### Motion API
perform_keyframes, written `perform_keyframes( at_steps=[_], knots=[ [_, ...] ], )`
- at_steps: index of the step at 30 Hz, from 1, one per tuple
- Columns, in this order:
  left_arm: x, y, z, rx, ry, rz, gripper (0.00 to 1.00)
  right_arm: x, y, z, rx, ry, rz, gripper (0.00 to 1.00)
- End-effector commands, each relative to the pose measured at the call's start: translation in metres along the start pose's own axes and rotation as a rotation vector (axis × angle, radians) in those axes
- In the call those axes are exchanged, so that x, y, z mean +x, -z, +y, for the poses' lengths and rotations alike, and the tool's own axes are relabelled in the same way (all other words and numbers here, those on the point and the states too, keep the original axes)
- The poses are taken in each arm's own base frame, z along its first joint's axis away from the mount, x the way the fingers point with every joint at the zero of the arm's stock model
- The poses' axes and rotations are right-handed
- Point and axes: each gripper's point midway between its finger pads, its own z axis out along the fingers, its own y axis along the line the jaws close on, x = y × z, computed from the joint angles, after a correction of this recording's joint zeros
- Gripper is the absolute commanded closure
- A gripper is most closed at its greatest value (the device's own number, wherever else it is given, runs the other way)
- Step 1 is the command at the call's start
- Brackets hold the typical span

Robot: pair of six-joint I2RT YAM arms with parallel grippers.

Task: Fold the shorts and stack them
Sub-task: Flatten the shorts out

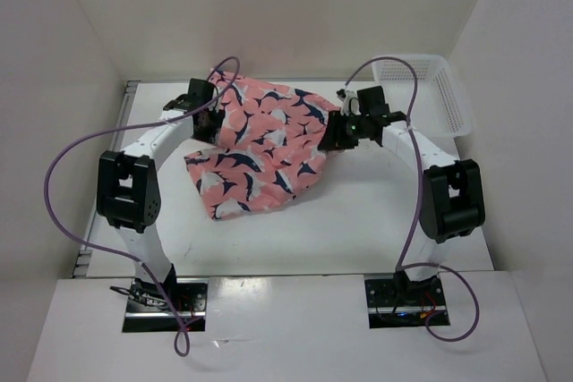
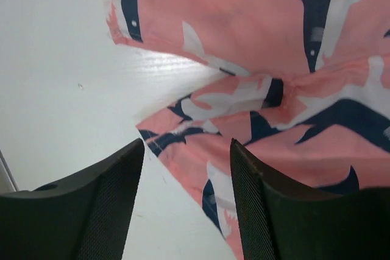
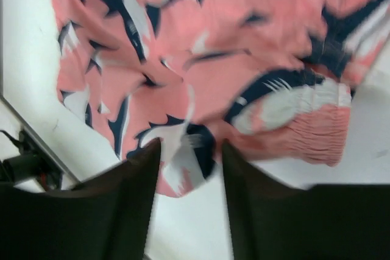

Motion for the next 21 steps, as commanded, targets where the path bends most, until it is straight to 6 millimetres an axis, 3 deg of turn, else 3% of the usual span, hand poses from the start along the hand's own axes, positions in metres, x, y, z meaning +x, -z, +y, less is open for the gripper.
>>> perform_keyframes(
  at_steps=[1, 3, 4, 5, 7, 8, 13, 15, 19, 21],
  knots=[
    [0.001, 0.042, 0.008, 0.016, 0.005, -0.008, 0.34, -0.045, -0.005, 0.018, -0.056, -0.061, -0.104, 0.46],
    [0.007, 0.071, -0.018, 0.079, -0.049, -0.029, 0.34, -0.047, -0.01, 0.008, -0.014, -0.069, -0.109, 0.39],
    [0.036, 0.074, -0.03, 0.098, -0.089, 0.038, 0.34, -0.05, -0.012, 0.002, 0.011, -0.046, -0.116, 0.37],
    [0.051, 0.084, -0.054, 0.135, -0.154, 0.052, 0.34, -0.054, -0.011, -0.005, 0.059, -0.03, -0.13, 0.36],
    [0.081, 0.1, -0.067, 0.165, -0.215, 0.082, 0.34, -0.058, -0.008, -0.018, 0.129, 0.018, -0.144, 0.35],
    [0.109, 0.099, -0.079, 0.191, -0.262, 0.128, 0.34, -0.059, -0.006, -0.032, 0.205, 0.024, -0.151, 0.35],
    [0.157, 0.107, -0.089, 0.241, -0.326, 0.208, 0.34, -0.061, 0.009, -0.047, 0.312, 0.121, -0.165, 0.38],
    [0.161, 0.109, -0.088, 0.244, -0.319, 0.177, 0.34, -0.046, 0.01, -0.053, 0.328, 0.138, -0.137, 0.38],
    [0.19, 0.109, -0.076, 0.216, -0.322, 0.179, 0.27, -0.006, 0.006, -0.071, 0.36, 0.164, -0.055, 0.38],
    [0.194, 0.107, -0.079, 0.231, -0.323, 0.186, 0.24, 0.006, 0.001, -0.069, 0.325, 0.179, -0.021, 0.38]
  ],
)
